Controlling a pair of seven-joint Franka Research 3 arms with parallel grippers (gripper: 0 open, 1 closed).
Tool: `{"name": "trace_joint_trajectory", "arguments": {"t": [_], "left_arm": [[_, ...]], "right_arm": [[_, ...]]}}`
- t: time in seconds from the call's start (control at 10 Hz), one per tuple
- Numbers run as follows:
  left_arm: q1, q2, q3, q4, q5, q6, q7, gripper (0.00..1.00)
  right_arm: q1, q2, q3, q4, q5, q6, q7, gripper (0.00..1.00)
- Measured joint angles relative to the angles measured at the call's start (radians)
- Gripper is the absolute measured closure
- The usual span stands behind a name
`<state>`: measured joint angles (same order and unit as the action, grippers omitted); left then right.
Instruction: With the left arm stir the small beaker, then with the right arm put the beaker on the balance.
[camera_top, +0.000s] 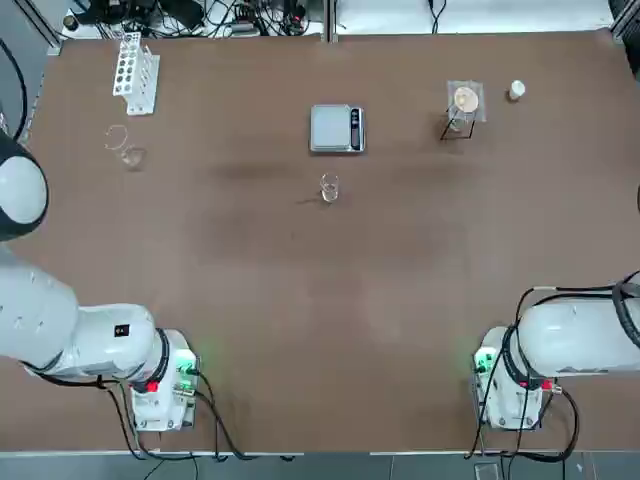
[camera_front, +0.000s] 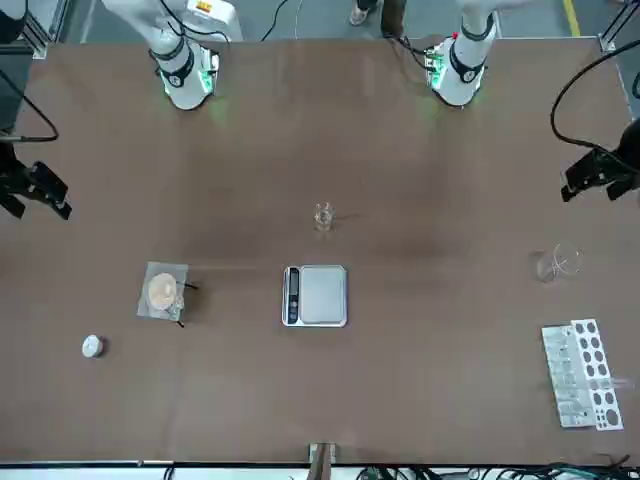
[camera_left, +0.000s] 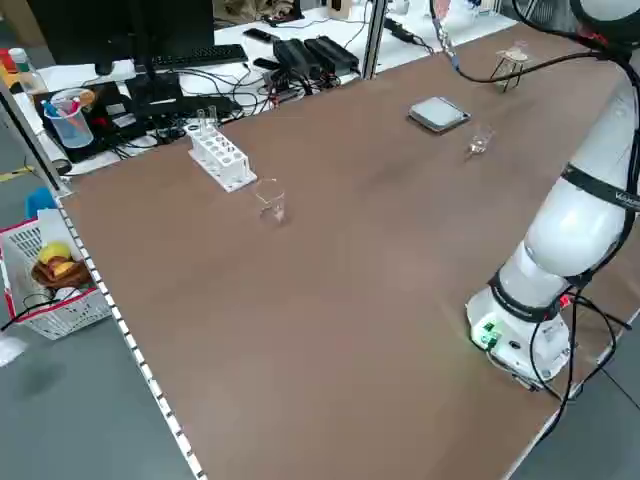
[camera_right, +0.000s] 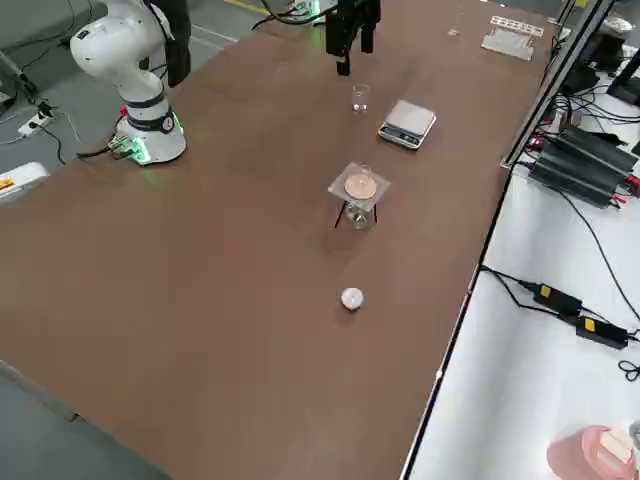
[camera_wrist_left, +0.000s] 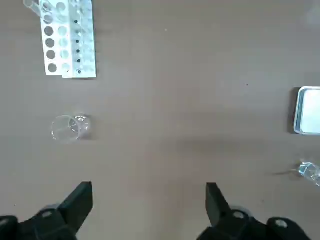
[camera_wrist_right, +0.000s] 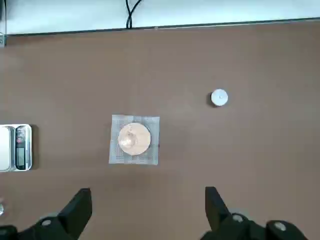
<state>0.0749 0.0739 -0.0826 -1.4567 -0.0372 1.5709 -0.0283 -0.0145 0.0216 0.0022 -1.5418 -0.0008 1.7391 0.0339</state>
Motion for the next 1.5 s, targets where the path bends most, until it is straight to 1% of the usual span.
{"name": "trace_joint_trajectory", "arguments": {"t": [0.5,0.9,1.0,1.1,1.2,1.3,1.5], "left_arm": [[0.001,0.003,-0.005,-0.001,0.0,0.0,0.011,0.0],[-0.008,0.073,-0.012,-0.007,-0.001,0.018,-0.003,0.0],[-0.015,0.089,-0.017,-0.008,-0.01,0.024,-0.016,0.0],[-0.025,0.104,-0.019,-0.013,-0.046,0.039,-0.04,0.0],[-0.032,0.124,-0.021,-0.025,-0.082,0.067,-0.06,0.0],[-0.039,0.14,-0.026,-0.054,-0.099,0.118,-0.083,0.0],[-0.044,0.14,-0.058,-0.149,-0.157,0.238,-0.126,0.02]], "right_arm": [[0.001,0.0,0.0,0.0,0.0,-0.084,0.0,0.0],[0.027,-0.001,0.006,-0.001,0.001,-0.138,0.001,0.0],[0.029,-0.002,0.01,-0.001,0.001,-0.157,0.001,0.0],[0.03,-0.003,0.015,-0.001,0.001,-0.163,0.001,0.0],[0.03,-0.004,0.015,-0.001,0.001,-0.163,0.0,0.0],[0.03,-0.004,0.015,-0.001,0.001,-0.163,0.0,0.0],[0.027,-0.005,0.012,-0.001,0.001,-0.163,-0.01,0.0]]}}
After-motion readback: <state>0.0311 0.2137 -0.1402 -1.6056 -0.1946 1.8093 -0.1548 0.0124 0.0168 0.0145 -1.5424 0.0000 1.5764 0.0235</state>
